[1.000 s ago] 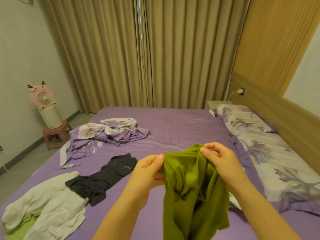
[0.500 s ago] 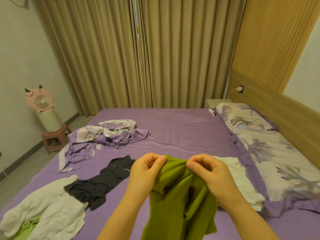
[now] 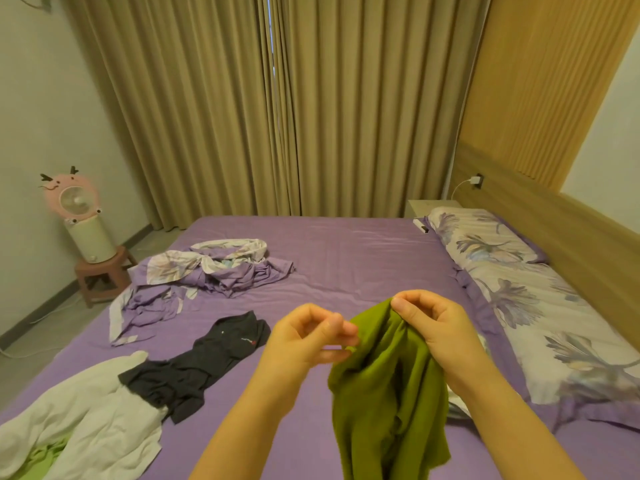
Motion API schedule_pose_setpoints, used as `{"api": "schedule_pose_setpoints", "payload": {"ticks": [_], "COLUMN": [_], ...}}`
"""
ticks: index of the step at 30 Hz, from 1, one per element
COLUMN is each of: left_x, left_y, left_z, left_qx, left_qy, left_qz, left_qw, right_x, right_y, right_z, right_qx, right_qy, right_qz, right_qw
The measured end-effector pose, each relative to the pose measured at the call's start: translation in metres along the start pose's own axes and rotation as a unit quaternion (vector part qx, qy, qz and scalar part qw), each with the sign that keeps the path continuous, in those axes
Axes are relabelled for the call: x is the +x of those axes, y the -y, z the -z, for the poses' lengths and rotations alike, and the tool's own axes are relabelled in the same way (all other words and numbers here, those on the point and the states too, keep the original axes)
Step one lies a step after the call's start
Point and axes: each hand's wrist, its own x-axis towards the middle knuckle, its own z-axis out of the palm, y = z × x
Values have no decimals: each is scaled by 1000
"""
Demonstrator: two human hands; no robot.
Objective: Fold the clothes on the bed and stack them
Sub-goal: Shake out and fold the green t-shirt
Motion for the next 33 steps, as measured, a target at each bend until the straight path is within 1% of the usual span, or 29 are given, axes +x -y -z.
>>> {"api": "schedule_pose_setpoints", "payload": {"ticks": [1, 2, 4, 7, 9, 10, 13, 16, 18, 20, 21, 22, 23, 25, 26, 27, 28, 29, 31, 33], "left_x": [2, 4, 7, 6, 6, 7, 7, 6, 7, 9, 11, 13, 14, 15, 16, 17, 18, 18, 16, 10], "left_y": [-4, -6, -3, 9, 17, 19, 20, 13, 7, 5, 4, 5, 6, 6, 6, 5, 5, 5, 8, 12], "left_z": [-2, -4, -12, -29, -34, -34, -27, -27, -30, -35, -36, -37, -37, -36, -33, -29, -23, -16, -1, 8], "left_qx": [-8, 22, 115, 229, 243, 225, 128, 55, 11, -26, -39, -48, -57, -79, -89, -94, -91, -78, -17, 63], "left_qy": [0, -5, -3, 43, 53, 54, 63, 38, 8, -13, -27, -39, -49, -67, -79, -91, -97, -96, -82, -82], "left_qz": [6, -2, -28, -39, -32, -22, 8, 31, 41, 56, 62, 66, 68, 71, 73, 76, 78, 80, 73, 34], "left_qw": [1000, 1000, 993, 972, 968, 973, 990, 997, 999, 998, 997, 996, 995, 992, 990, 988, 988, 989, 994, 994], "right_x": [-1, -2, -6, -8, -7, -5, -3, -1, -1, -6, -12, -19, -27, -38, -41, -41, -41, -40, -36, -32], "right_y": [-1, -3, -3, 1, 5, 5, 3, -8, -18, -27, -28, -27, -27, -31, -34, -37, -38, -37, -32, -27], "right_z": [3, 4, 4, 1, 3, 6, 16, 21, 21, 17, 13, 7, 2, -7, -8, -9, -9, -9, -9, -12], "right_qx": [-1, 3, 9, 27, 32, 30, 25, 7, -71, -175, -185, -171, -159, -177, -190, -185, -156, -99, 32, 110], "right_qy": [-4, -3, 15, 44, 40, 35, 24, 8, -20, -63, -72, -57, -22, 65, 90, 95, 87, 73, 51, 53], "right_qz": [-4, -6, -6, 0, 8, 13, 15, 0, 12, 50, 68, 76, 74, 51, 49, 52, 51, 40, -3, -39], "right_qw": [1000, 1000, 1000, 999, 999, 999, 999, 1000, 997, 981, 978, 981, 984, 981, 976, 977, 983, 992, 998, 992]}}
